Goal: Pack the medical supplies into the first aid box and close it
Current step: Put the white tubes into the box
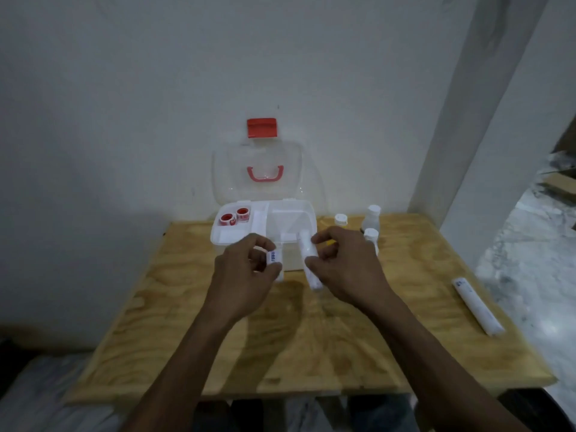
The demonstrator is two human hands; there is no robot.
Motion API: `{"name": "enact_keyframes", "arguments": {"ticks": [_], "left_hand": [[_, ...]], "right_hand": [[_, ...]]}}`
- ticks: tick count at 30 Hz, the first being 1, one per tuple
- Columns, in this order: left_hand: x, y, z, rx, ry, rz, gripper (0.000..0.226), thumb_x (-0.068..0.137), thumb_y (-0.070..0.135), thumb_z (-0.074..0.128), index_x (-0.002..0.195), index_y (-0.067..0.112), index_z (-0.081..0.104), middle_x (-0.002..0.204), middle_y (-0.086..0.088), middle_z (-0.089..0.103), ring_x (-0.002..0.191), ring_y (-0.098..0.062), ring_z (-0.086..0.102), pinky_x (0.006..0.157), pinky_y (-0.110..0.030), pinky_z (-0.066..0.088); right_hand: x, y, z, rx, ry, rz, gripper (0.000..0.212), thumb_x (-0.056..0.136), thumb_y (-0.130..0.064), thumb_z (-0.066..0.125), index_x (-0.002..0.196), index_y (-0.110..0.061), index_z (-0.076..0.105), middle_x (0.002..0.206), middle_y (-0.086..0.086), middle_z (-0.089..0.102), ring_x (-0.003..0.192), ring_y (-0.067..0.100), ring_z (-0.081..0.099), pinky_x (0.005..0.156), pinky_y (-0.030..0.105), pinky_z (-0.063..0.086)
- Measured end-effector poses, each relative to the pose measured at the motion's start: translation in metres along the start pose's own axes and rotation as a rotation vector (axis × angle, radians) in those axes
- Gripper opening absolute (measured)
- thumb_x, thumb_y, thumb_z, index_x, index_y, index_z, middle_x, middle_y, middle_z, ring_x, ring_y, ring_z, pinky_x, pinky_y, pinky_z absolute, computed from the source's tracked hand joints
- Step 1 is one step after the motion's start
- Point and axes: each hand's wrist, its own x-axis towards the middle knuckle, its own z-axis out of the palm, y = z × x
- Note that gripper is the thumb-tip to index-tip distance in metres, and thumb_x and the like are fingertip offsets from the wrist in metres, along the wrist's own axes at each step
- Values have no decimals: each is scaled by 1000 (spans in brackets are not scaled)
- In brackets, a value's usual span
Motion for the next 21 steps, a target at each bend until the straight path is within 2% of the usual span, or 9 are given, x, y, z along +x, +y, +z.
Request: {"name": "enact_keyframes", "arguments": {"ticks": [3,5,9,11,14,16,19,21], "left_hand": [[22,-4,-32,61,95,33,22,78,17,78,94,26,65,87,10,70,74,1,69,67,-25,59],[39,-7,-48,118,123,-6,22,79,19,78,96,27,67,85,7,68,75,-6,69,69,-25,56],[72,-16,-62,277,106,-28,23,80,20,76,101,19,70,84,-1,68,81,-20,68,71,-24,45],[84,-21,-62,309,60,-35,24,80,20,76,104,19,71,91,-5,72,83,-20,67,73,-26,50],[97,-25,-59,380,-17,2,28,82,19,75,109,18,71,107,-9,72,90,-22,67,79,-30,54],[101,-27,-56,440,-58,38,30,84,18,74,114,16,71,113,-10,71,96,-25,67,82,-32,54],[105,-33,-54,496,-89,63,32,83,18,75,114,15,71,113,-11,71,96,-26,67,82,-36,56],[106,-36,-51,523,-105,66,33,81,19,76,113,14,71,112,-10,71,95,-26,67,82,-39,57]], "right_hand": [[26,-29,11,53,27,-32,30,75,-24,74,104,-23,68,85,-1,73,81,13,68,78,35,57],[47,-43,23,70,27,-43,30,73,-25,73,103,-23,68,89,2,73,88,21,68,80,41,57],[82,-59,50,66,2,-27,34,72,-19,73,106,-18,68,100,6,72,98,24,65,84,37,56],[94,-60,61,42,-8,-10,37,73,-14,74,109,-13,67,108,6,67,104,25,62,81,29,50],[104,-60,76,2,-23,9,41,75,-10,76,114,-8,65,115,7,64,101,23,62,73,24,43],[108,-61,82,-14,-27,16,40,76,-9,76,114,-7,64,112,8,64,91,20,61,70,24,42],[111,-60,89,-49,-37,15,35,78,-9,75,111,-6,62,105,6,60,82,14,50,68,24,41],[112,-59,94,-86,-40,11,37,78,-10,75,112,-6,60,109,8,62,81,14,49,68,25,42]]}}
